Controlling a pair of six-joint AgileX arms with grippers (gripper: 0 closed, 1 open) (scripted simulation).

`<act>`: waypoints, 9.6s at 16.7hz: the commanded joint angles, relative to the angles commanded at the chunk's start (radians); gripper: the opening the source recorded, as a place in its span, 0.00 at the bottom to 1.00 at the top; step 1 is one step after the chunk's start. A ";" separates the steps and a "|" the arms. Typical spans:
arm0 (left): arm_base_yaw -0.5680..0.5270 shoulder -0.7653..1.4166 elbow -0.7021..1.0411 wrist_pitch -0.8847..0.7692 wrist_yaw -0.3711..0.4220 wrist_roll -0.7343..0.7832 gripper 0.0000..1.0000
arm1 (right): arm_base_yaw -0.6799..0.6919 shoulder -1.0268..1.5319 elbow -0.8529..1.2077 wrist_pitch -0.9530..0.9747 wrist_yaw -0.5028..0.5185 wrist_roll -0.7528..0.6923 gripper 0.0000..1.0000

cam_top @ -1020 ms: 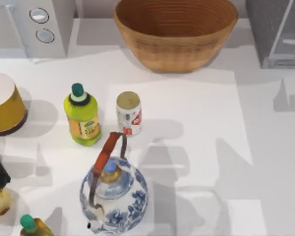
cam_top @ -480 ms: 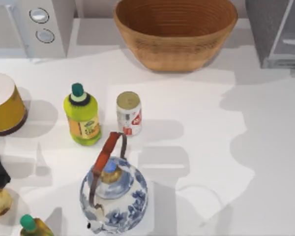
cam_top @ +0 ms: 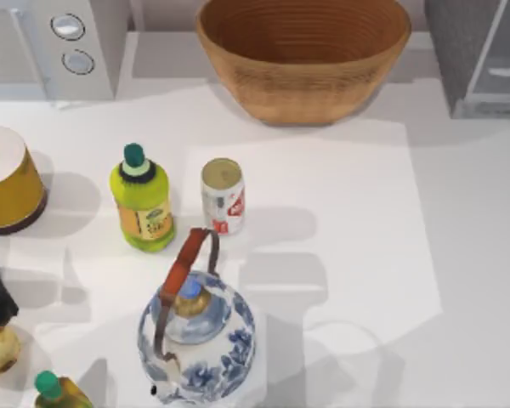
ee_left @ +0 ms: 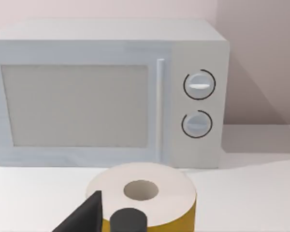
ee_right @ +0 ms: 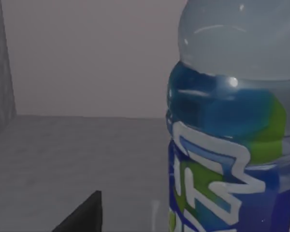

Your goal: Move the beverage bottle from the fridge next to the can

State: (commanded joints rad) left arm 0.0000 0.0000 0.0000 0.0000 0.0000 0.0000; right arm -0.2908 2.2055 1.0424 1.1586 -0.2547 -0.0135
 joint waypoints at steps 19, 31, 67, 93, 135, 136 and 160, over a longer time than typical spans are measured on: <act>0.000 0.000 0.000 0.000 0.000 0.000 1.00 | 0.033 0.148 0.298 -0.150 0.035 -0.001 0.92; 0.000 0.000 0.000 0.000 0.000 0.000 1.00 | 0.033 0.148 0.298 -0.150 0.035 -0.001 0.02; 0.000 0.000 0.000 0.000 0.000 0.000 1.00 | -0.065 -0.352 -0.310 -0.049 -0.067 0.005 0.00; 0.000 0.000 0.000 0.000 0.000 0.000 1.00 | 1.025 -0.077 -0.358 0.284 1.006 0.007 0.00; 0.000 0.000 0.000 0.000 0.000 0.000 1.00 | 1.090 -0.107 -0.445 0.336 1.073 0.007 1.00; 0.000 0.000 0.000 0.000 0.000 0.000 1.00 | 1.090 -0.107 -0.445 0.336 1.073 0.007 1.00; 0.000 0.000 0.000 0.000 0.000 0.000 1.00 | 0.363 -2.022 -0.949 -0.982 0.321 -0.003 1.00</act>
State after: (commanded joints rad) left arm 0.0000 0.0000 0.0000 0.0000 0.0000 0.0000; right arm 0.0727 0.1836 0.0932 0.1764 0.0660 -0.0166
